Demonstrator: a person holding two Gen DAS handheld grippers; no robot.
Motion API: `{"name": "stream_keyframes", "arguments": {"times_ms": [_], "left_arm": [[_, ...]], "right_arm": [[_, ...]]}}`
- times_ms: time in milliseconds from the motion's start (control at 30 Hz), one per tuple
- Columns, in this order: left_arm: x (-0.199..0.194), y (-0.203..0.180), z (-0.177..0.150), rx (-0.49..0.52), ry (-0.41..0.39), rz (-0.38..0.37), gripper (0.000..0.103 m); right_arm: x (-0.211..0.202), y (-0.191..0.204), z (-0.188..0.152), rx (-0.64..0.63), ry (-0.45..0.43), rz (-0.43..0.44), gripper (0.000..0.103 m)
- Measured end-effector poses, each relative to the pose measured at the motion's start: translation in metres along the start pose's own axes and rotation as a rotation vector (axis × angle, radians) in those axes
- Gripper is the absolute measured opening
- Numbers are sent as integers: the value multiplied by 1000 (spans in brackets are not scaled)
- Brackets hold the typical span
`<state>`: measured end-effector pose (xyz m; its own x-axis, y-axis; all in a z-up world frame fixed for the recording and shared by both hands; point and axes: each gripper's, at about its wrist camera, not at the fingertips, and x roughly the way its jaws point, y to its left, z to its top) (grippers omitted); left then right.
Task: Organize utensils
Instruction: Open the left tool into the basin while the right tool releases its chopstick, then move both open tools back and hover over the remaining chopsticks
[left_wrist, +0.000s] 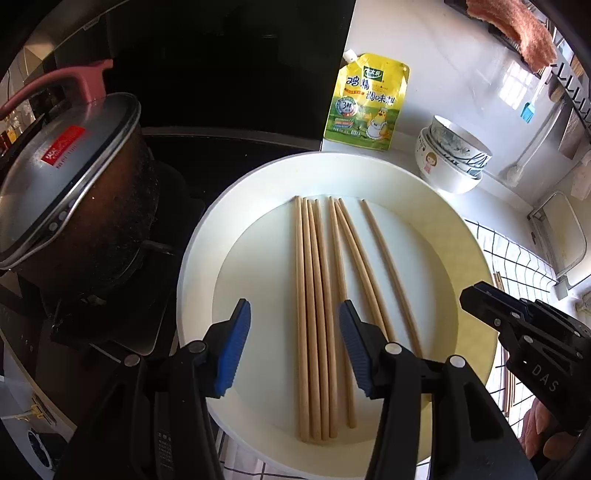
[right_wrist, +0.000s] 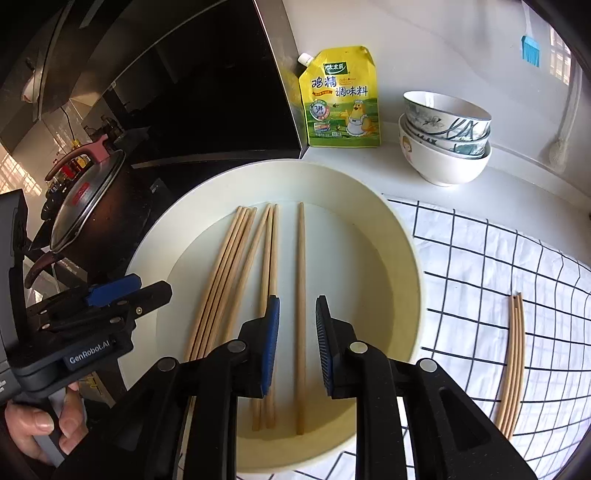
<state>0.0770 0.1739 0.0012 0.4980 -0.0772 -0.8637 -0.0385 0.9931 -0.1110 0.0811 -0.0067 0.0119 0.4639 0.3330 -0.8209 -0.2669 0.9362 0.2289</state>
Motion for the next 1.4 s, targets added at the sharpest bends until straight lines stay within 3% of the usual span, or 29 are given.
{"name": "stream_keyframes", "arguments": {"times_ms": [333,600,1067,1400], "left_arm": [[-15,-44,1,9,-21,-39,53],[-29,-97,-1,92,-55,-70,55],[-22,-199,-26,171,-57,-138,57],[-13,-257,-52,207,-49,-160,57]], "right_arm": [[-46,-41,-7,22,-56,-12,26],[-77,-92,-27,124,-113,-47,28],[-105,-185,-82,212,-96,-126,28],[-89,-230,-119,222,-19,-152,28]]}}
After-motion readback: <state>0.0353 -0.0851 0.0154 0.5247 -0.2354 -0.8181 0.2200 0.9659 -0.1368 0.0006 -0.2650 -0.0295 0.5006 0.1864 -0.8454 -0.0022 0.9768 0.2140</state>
